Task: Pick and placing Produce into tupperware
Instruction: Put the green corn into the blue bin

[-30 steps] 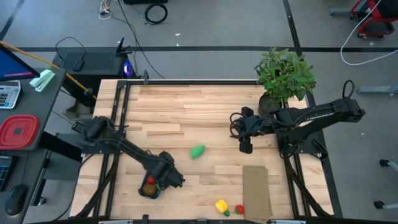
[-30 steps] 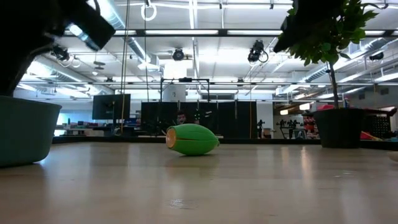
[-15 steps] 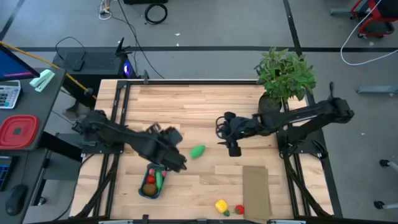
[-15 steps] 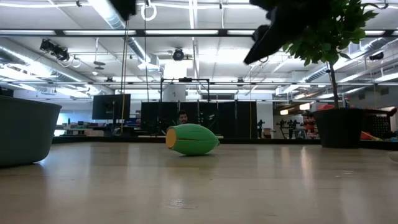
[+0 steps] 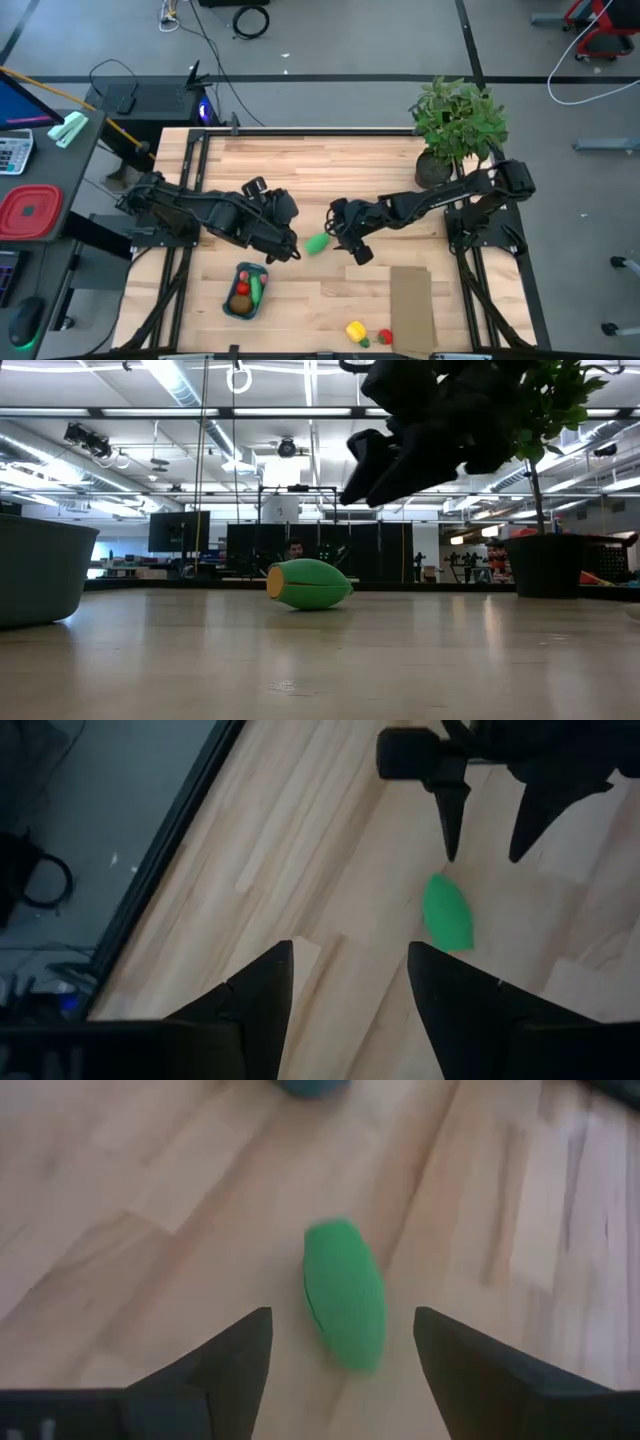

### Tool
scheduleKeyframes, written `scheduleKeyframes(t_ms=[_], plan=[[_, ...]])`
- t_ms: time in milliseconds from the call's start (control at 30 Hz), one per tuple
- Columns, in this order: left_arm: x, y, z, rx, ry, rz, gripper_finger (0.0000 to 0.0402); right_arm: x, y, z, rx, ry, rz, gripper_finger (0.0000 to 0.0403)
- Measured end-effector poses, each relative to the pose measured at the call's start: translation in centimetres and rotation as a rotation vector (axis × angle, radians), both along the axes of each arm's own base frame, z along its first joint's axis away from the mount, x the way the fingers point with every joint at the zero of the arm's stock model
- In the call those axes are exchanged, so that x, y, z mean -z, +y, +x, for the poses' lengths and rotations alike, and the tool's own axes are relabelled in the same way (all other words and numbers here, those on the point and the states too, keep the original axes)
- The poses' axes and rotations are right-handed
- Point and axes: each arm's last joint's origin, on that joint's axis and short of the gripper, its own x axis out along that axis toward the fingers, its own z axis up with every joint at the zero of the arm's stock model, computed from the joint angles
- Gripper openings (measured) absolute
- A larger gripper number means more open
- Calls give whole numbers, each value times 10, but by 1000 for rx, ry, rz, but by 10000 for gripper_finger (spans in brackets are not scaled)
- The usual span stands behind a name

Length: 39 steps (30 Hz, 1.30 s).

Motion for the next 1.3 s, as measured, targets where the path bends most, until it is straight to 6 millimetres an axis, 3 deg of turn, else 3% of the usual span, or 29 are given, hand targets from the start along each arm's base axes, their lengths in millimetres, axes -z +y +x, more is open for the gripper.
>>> scheduleKeyframes(t_ms=[200,300,633,867,1033,1300], plan=[[0,-1,1,30,7,4,208,6,2,11,-49,-48,-5,250],[-1,4,4,-34,-39,-7,202,10,3,18,-57,-42,-6,250],[-1,51,15,-247,-84,-5,182,22,5,34,-62,-16,5,249],[0,72,17,-239,-22,10,183,33,6,41,-112,16,-27,249],[0,81,19,-252,-19,13,177,52,4,47,-151,29,-75,249],[0,83,19,-221,5,30,172,48,-3,53,-104,9,-142,264]])
